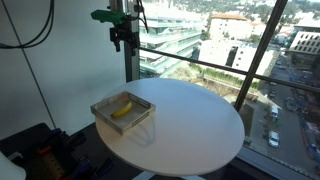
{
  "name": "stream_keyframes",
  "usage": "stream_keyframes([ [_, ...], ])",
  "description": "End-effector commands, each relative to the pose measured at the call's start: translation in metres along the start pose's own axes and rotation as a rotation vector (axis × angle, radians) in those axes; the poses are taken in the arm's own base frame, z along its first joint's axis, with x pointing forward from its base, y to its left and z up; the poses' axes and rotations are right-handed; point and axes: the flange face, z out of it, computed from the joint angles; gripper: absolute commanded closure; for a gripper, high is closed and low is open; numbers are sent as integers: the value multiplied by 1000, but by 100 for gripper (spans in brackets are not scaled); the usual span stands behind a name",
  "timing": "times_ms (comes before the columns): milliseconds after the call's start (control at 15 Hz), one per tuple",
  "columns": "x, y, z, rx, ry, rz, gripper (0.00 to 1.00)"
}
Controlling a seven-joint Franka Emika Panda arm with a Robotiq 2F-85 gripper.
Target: Put the banana on the table
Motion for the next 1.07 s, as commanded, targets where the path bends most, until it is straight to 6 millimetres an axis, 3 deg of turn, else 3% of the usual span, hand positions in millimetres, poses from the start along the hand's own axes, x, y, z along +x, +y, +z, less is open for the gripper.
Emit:
stream_keyframes([
  [0, 20, -3, 2, 23, 4, -27, 0],
  [1000, 48, -13, 46, 24, -69, -39, 0],
])
